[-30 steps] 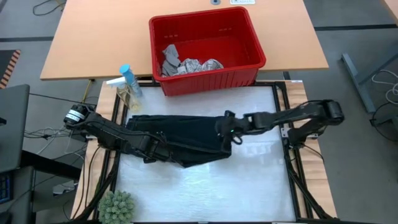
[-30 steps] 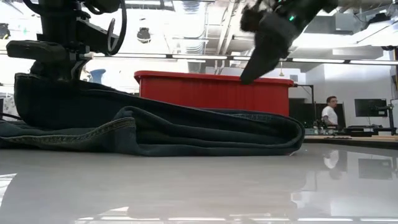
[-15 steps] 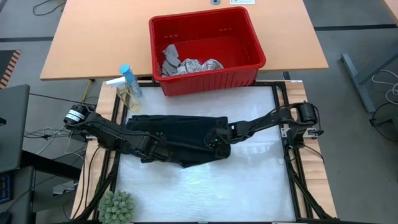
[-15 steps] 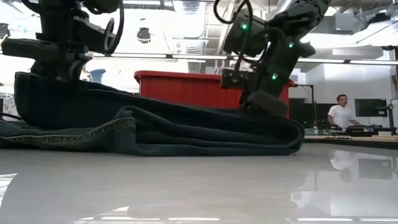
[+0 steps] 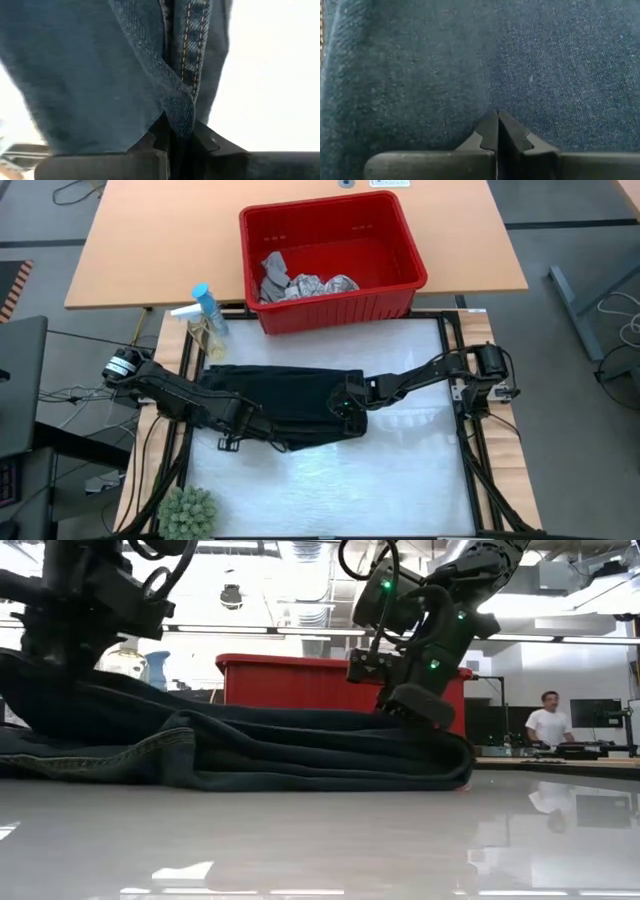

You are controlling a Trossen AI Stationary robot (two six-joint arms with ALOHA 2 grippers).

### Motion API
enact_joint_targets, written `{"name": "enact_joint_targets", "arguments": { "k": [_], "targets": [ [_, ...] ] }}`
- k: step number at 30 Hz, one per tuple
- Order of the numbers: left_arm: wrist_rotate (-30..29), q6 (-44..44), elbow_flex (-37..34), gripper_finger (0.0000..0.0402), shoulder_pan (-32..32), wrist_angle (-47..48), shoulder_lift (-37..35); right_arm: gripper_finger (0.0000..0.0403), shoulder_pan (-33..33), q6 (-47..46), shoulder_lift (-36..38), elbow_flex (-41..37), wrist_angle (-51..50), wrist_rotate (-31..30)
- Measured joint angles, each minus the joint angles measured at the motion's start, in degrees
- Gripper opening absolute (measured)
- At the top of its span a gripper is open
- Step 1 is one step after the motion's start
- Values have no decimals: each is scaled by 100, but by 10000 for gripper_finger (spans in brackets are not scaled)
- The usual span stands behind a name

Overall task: Fold Laundry from Bin
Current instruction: Fold the blue jeans

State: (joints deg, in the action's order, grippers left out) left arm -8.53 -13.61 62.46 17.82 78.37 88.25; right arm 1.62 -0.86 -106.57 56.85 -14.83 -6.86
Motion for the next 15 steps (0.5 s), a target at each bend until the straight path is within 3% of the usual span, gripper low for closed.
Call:
{"name": "enact_joint_targets", "arguments": {
  "k": [5, 10, 15],
  "targets": [
    [-268, -57, 0, 30, -5, 276, 0, 20, -96, 3, -3, -79, -104, 16],
    [287, 144, 0, 52, -4, 317, 0, 37, -104, 23, 14, -257, 38, 14],
    [680, 45, 0, 99, -2, 594, 0, 31, -107, 41, 19, -309, 118, 58]
  ]
}}
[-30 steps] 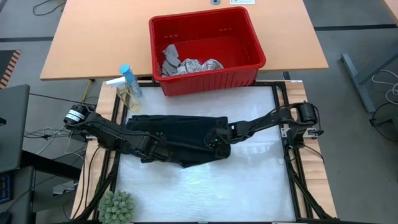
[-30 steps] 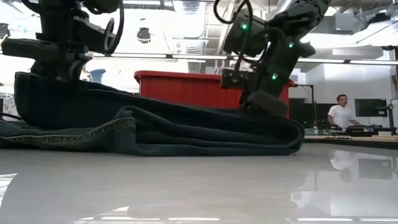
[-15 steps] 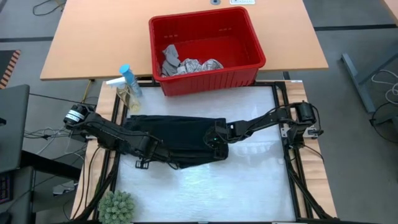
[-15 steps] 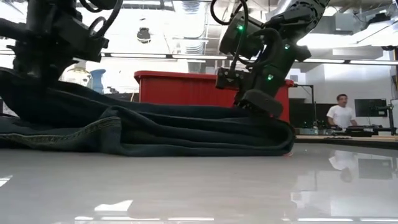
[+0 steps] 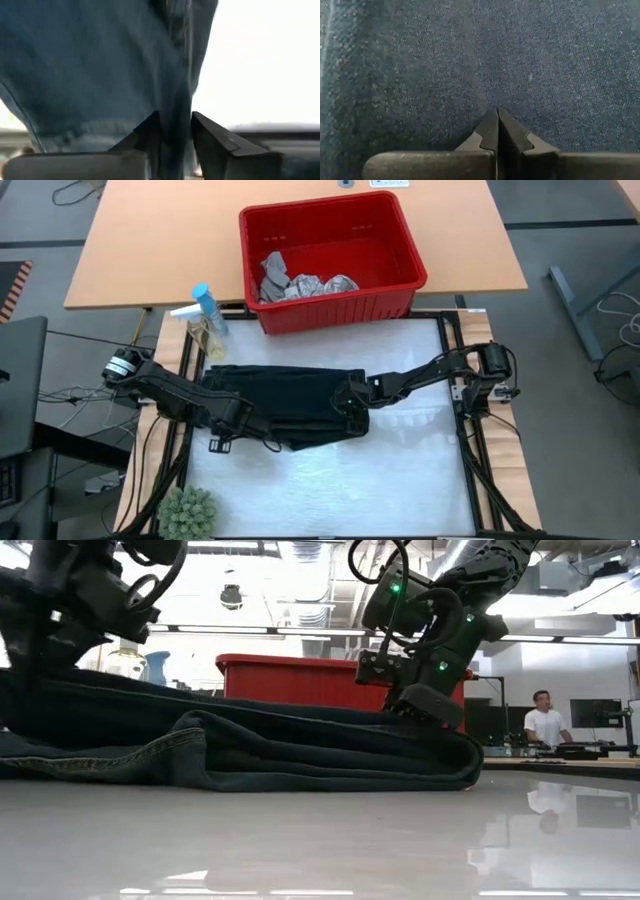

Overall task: Fold Laundry from Bin
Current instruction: Fold the blue jeans

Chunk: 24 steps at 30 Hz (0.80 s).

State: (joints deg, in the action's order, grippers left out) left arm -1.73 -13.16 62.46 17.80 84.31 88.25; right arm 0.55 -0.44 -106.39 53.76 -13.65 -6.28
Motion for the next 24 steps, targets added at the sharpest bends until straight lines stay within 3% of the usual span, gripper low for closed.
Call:
{"name": "enact_joint_targets", "arguments": {
  "k": [5, 13, 19, 24],
  "targets": [
    [-449, -1661, -4, 136, -2, 611, -72, 22, -1, 50, 0, 0, 4, 19],
    [-18, -4502, 78, 139, 71, 570, -1050, 34, -1, 55, 0, 0, 4, 22],
    [-1747, -7600, 79, 139, 544, 582, -2255, 25, -32, 93, 0, 0, 4, 52],
    [-2598, -9083, -381, 139, 885, 192, -3275, 32, -33, 92, 0, 0, 9, 54]
  ]
}}
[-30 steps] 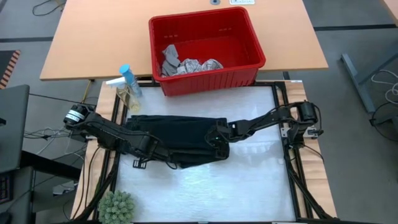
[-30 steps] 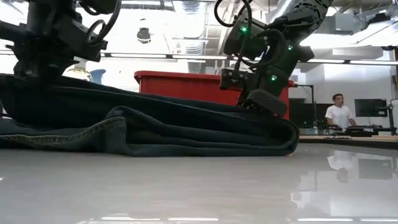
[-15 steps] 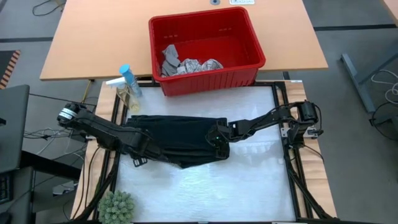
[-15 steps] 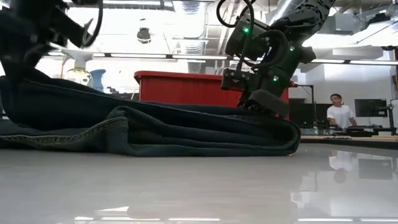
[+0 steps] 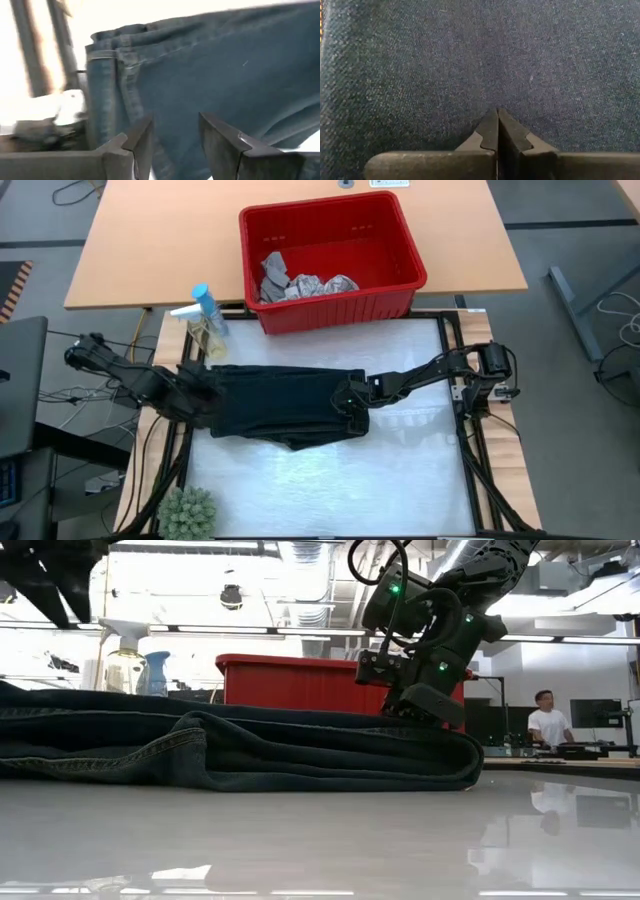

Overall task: Fold Laundry from Bin
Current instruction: Fold the blue jeans

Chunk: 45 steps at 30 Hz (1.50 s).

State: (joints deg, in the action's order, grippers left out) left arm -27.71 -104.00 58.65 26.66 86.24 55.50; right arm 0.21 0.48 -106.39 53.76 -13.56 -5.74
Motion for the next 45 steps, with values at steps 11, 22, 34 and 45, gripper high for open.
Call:
{"name": "enact_joint_targets", "arguments": {
  "k": [11, 22, 34, 45],
  "targets": [
    [774, -450, -1941, 140, 76, -1999, -594, 28, 2, -70, 0, -9, 37, 0],
    [1248, -532, -1796, 140, -58, -1515, -21, 33, 2, -54, 0, -15, 81, 4],
    [1785, -437, -1802, 139, -502, -2624, 1681, 30, -24, -544, 33, -101, -166, -83],
    [1135, 463, -1411, 139, -920, -4143, 2245, 30, -154, -1103, 59, -122, -437, -85]
  ]
}}
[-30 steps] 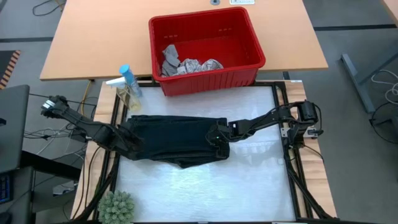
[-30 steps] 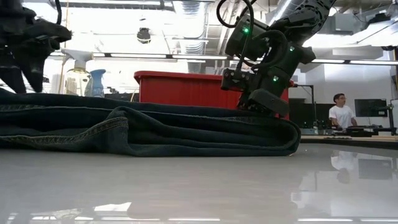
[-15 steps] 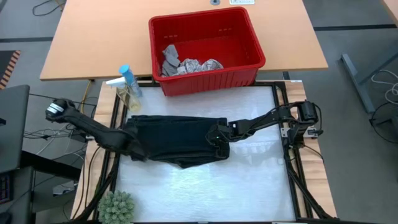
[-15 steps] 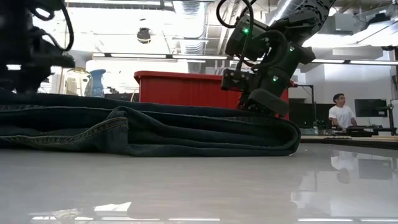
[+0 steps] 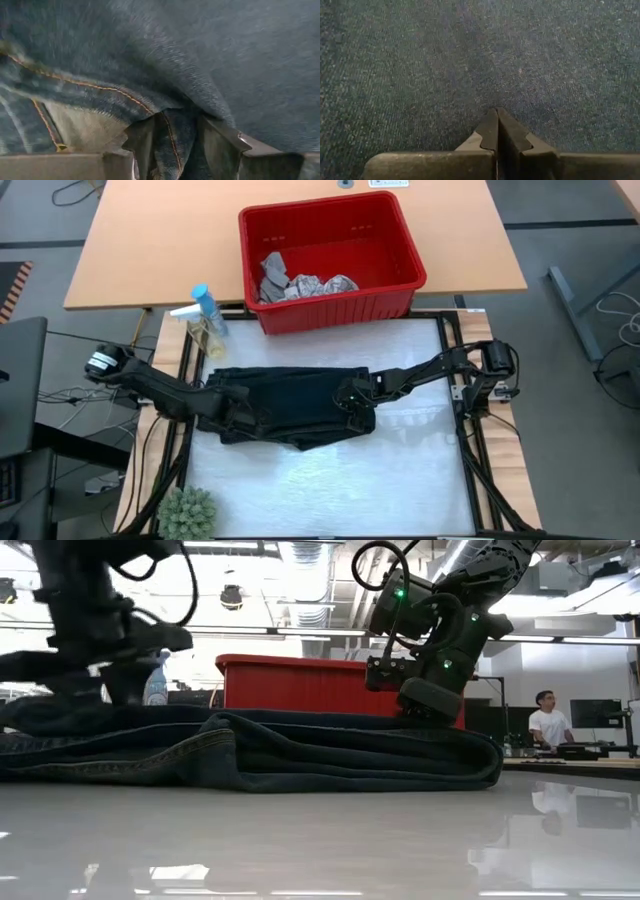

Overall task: Fold Laundry from Bin
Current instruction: Fold the blue jeans

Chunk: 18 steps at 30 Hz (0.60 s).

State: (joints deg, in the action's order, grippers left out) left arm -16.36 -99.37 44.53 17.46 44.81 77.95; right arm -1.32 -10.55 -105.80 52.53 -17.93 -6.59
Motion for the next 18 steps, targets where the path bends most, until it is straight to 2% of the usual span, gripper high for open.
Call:
{"name": "enact_joint_targets", "arguments": {
  "k": [8, 11, 18],
  "targets": [
    [220, 228, 1025, 139, -2, 2700, -279, 30, -71, -279, 2, -1, -2, 43],
    [188, -20, 1154, 139, 77, 3442, -280, 31, -76, -295, 4, -2, -2, 70],
    [440, -307, 959, 139, 288, 3354, -192, 29, -70, -308, 4, -2, 4, 70]
  ]
}}
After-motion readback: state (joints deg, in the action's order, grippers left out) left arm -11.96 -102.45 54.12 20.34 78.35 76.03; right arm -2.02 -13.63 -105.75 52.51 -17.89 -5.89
